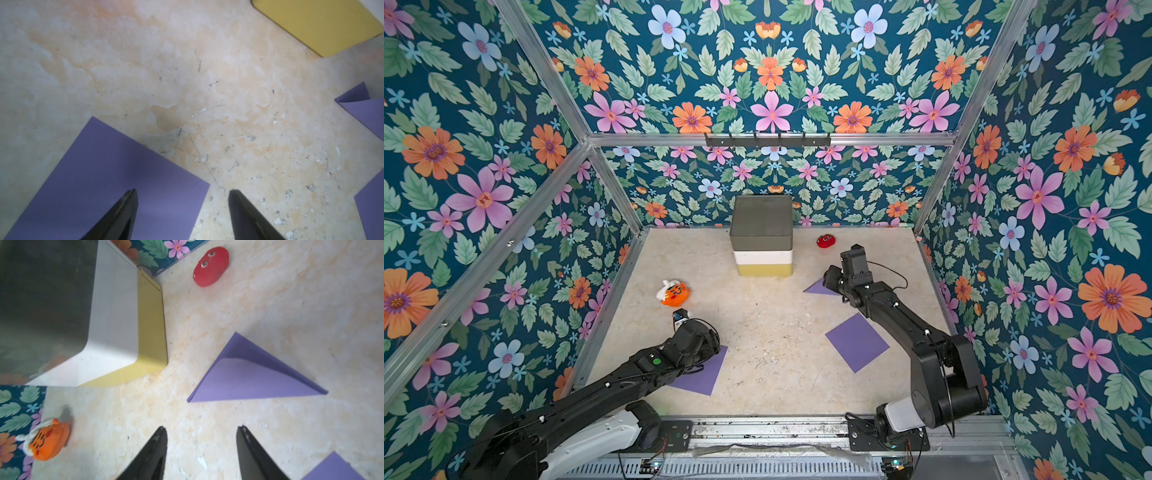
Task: Fold the square paper diagonally
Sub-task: Move the paper to the center of the board.
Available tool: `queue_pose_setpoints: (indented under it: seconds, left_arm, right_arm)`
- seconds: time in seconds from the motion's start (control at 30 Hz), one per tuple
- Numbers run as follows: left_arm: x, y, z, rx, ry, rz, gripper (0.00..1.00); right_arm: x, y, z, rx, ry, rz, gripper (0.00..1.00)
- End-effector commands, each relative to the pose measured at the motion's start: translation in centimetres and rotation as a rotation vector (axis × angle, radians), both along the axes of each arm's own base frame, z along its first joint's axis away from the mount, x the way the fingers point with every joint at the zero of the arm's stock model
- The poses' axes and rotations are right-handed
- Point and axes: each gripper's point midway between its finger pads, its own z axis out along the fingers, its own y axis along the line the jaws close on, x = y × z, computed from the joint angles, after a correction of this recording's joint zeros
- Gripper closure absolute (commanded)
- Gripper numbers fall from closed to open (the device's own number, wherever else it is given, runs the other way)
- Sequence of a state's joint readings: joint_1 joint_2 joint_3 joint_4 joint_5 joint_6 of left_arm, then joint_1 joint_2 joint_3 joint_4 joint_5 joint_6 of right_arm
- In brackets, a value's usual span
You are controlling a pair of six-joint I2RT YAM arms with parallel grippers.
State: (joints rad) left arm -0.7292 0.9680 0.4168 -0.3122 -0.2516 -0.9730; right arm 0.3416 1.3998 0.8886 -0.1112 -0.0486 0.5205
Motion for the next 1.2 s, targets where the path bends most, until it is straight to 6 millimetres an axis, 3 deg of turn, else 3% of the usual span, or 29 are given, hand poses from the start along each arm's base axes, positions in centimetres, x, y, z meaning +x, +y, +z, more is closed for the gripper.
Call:
queue_pose_setpoints:
  seconds: [0.0, 0.23, 0.57, 0.7, 0.83, 0.93, 1.03, 1.17]
  left_arm:
    - [-0.8, 0.5, -1.4, 0.0, 0.047, 0.029, 0.24]
    - [-0.7, -1.2, -3.0, -0.05, 0.077, -0.021, 0.26]
    - [0.1, -6.0, -3.7, -0.159, 0.075, -0.137, 0.27]
    - [1.1, -10.7, -2.2, -0.255, 0.032, -0.255, 0.28]
    - [1.9, -15.9, -0.3, -0.335, 0.005, -0.36, 0.28]
    - [2.8, -19.3, 1.3, -0.391, -0.018, -0.412, 0.29]
    - [4.0, -20.6, 3.1, -0.413, -0.063, -0.405, 0.3]
    - [5.1, -19.6, 5.1, -0.342, -0.121, -0.379, 0.27]
  right_arm:
    - [-2.2, 0.9, 0.1, 0.067, 0.003, -0.007, 0.31]
    - [-6.9, 2.8, -1.0, 0.122, 0.016, 0.011, 0.01]
    - [-9.8, 3.6, -2.3, 0.159, 0.038, 0.02, 0.01]
    - [-10.3, 2.5, -2.5, 0.15, 0.018, -0.018, 0.01]
    - [-10.9, -1.0, -3.5, 0.074, 0.034, -0.176, 0.01]
    - [-11.3, -1.5, -3.3, 0.064, 0.033, -0.183, 0.01]
    - [-11.8, -1.5, -2.9, 0.086, 0.031, -0.175, 0.01]
    - [-12.6, -0.4, -2.7, 0.153, 0.055, -0.129, 0.01]
